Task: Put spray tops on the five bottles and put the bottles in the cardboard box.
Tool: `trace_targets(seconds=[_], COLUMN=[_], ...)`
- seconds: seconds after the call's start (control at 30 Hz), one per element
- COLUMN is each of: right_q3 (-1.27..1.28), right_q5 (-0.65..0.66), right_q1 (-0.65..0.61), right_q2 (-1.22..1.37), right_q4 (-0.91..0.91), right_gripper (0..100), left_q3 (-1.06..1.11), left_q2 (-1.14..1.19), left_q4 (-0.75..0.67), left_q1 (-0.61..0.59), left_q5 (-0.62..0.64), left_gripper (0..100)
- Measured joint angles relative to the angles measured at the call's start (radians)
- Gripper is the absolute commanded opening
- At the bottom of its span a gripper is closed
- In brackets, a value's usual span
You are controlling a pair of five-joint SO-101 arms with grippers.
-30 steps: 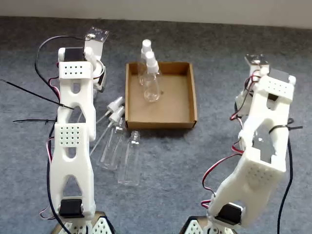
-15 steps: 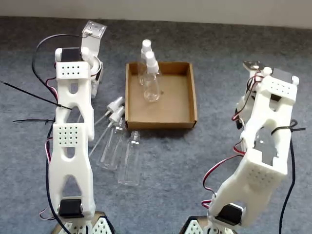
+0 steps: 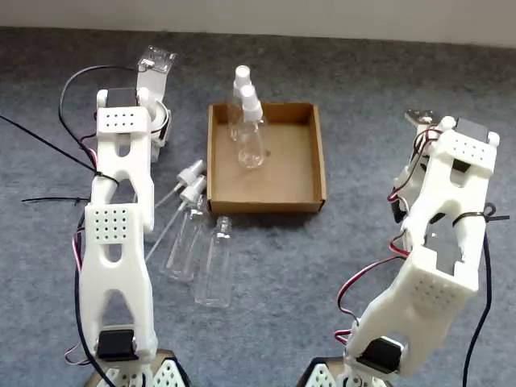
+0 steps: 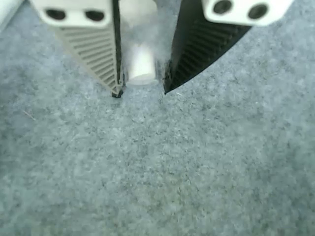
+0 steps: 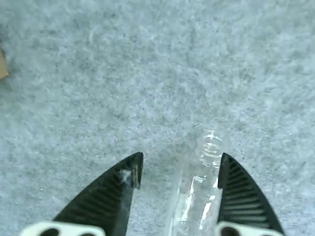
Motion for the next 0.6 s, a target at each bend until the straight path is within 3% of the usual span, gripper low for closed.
trace_targets(seconds=[0.27,0.6], right_q3=[0.000,0.109], right_q5=[0.000,0.043], right_q1=[0.002,0.023], right_q2=[-0.060,-0.068], right_q4=[0.009,0.009], right_gripper=[21.0,21.0], left_q3=[0.037,0.002], left_q2=[-0.005,-0.008], left_q4=[-0.011,0.091], left_q1=[-0.006,-0.009], left_q5=[-0.005,0.048], left_gripper=[2,1])
